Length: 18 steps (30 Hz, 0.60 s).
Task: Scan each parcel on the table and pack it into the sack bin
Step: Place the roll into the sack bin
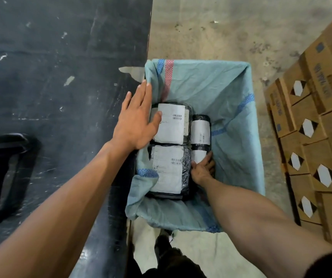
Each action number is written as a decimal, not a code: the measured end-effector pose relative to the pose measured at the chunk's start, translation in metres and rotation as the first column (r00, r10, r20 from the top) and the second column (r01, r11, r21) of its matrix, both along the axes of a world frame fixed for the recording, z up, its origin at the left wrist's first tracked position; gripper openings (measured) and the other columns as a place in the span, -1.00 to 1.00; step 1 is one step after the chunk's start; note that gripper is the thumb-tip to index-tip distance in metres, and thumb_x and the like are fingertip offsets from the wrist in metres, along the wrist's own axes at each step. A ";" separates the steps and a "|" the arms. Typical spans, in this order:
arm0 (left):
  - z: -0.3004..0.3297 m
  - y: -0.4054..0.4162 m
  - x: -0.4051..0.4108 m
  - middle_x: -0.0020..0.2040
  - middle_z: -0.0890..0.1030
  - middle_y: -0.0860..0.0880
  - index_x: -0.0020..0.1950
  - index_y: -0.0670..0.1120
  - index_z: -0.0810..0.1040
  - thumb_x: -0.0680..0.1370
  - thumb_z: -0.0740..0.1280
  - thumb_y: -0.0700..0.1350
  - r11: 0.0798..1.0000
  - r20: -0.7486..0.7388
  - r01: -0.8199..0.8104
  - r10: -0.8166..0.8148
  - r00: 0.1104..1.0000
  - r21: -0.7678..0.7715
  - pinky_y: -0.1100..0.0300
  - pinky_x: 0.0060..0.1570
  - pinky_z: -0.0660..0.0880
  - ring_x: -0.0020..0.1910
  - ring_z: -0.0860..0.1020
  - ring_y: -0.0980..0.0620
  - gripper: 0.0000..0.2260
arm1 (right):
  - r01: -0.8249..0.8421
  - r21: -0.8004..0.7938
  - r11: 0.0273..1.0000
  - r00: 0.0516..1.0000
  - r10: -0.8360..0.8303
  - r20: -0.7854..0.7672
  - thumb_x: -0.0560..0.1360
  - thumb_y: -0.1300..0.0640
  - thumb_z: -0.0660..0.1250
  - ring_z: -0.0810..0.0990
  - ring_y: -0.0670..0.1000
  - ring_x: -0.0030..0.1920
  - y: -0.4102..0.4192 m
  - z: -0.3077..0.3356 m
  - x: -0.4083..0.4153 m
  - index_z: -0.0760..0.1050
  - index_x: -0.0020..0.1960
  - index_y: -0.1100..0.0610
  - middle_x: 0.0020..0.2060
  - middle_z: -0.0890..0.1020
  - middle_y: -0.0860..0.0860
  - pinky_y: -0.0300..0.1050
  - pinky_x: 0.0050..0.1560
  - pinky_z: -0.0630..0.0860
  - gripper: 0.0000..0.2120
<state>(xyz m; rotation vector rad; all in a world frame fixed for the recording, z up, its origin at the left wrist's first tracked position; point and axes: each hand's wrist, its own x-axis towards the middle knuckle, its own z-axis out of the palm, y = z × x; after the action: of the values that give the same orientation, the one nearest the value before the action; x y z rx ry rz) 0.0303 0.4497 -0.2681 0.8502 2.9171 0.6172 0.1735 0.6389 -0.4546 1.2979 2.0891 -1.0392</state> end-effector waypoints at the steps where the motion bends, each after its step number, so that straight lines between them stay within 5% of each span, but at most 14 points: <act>1: 0.000 0.000 -0.001 0.67 -0.02 -0.11 0.66 -0.19 -0.05 0.63 0.05 0.12 1.000 -0.001 0.003 -0.003 1.000 -0.002 0.01 0.60 -0.16 0.65 -0.04 -0.02 -0.31 | -0.004 0.005 1.000 1.000 0.004 -0.008 0.72 -0.07 0.21 0.07 0.30 0.62 -0.001 -0.002 0.000 -0.39 0.69 0.04 0.67 -0.07 0.22 0.20 0.60 0.02 -0.13; 18: -0.001 -0.001 0.002 0.67 -0.02 -0.12 0.66 -0.20 -0.06 0.61 0.04 0.12 1.000 0.020 0.014 -0.013 1.000 -0.008 0.02 0.60 -0.18 0.65 -0.04 -0.03 -0.29 | -0.108 0.012 0.994 0.987 0.106 0.121 0.71 -0.26 0.05 -0.16 0.24 0.69 0.010 0.020 -0.017 -0.41 0.68 0.08 0.69 -0.27 0.15 0.22 0.65 -0.12 -0.15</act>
<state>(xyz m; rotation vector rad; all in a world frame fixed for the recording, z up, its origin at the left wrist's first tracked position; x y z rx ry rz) 0.0326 0.4490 -0.2689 0.8569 2.8913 0.6085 0.1569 0.6493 -0.4343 1.2118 2.0576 -0.8762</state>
